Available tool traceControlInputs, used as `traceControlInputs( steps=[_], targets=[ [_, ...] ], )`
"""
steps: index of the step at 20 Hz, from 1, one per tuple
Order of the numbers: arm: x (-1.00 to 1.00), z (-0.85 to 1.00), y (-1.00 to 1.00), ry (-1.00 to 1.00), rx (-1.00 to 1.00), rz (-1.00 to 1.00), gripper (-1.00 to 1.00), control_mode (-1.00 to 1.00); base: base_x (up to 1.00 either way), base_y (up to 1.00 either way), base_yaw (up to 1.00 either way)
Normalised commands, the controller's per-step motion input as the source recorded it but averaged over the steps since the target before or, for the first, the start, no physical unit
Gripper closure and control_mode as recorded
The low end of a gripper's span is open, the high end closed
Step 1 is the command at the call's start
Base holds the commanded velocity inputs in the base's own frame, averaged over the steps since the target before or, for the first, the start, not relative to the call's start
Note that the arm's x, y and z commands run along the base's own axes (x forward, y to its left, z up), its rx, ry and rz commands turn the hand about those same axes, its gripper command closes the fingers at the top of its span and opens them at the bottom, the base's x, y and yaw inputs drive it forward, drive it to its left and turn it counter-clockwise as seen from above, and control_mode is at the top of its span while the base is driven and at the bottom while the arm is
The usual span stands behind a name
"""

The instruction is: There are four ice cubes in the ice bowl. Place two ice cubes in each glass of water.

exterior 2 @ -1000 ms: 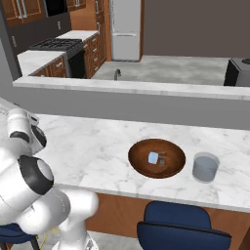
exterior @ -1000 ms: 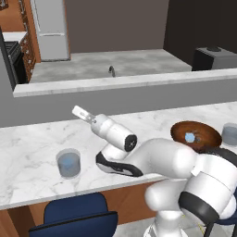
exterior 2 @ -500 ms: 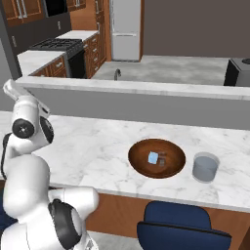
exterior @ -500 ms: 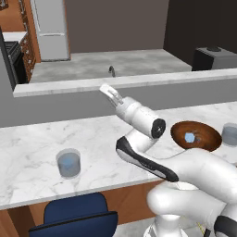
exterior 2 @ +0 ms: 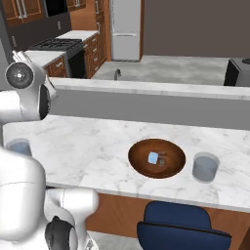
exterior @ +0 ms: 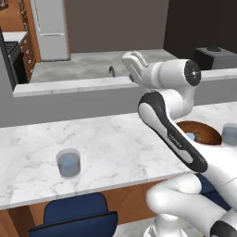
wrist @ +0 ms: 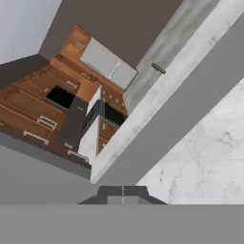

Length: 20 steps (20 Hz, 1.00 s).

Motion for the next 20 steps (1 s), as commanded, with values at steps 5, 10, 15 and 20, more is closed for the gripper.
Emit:
traceControlInputs(
  steps=[5,10,15,20],
  targets=[
    [0.0,-0.33,-0.43,0.6,-0.36,-0.2,1.0,-1.0,0.0,0.0,0.0],
    [0.0,-0.92,-0.39,0.29,-0.33,-0.2,1.0,-1.0,0.0,0.0,0.0],
    [0.0,-1.0,-0.62,0.2,-0.24,-0.06,1.0,-1.0,0.0,0.0,0.0],
    [0.0,-0.83,-0.92,0.06,-0.03,0.0,1.0,-1.0,0.0,0.0,0.0]
  ],
)
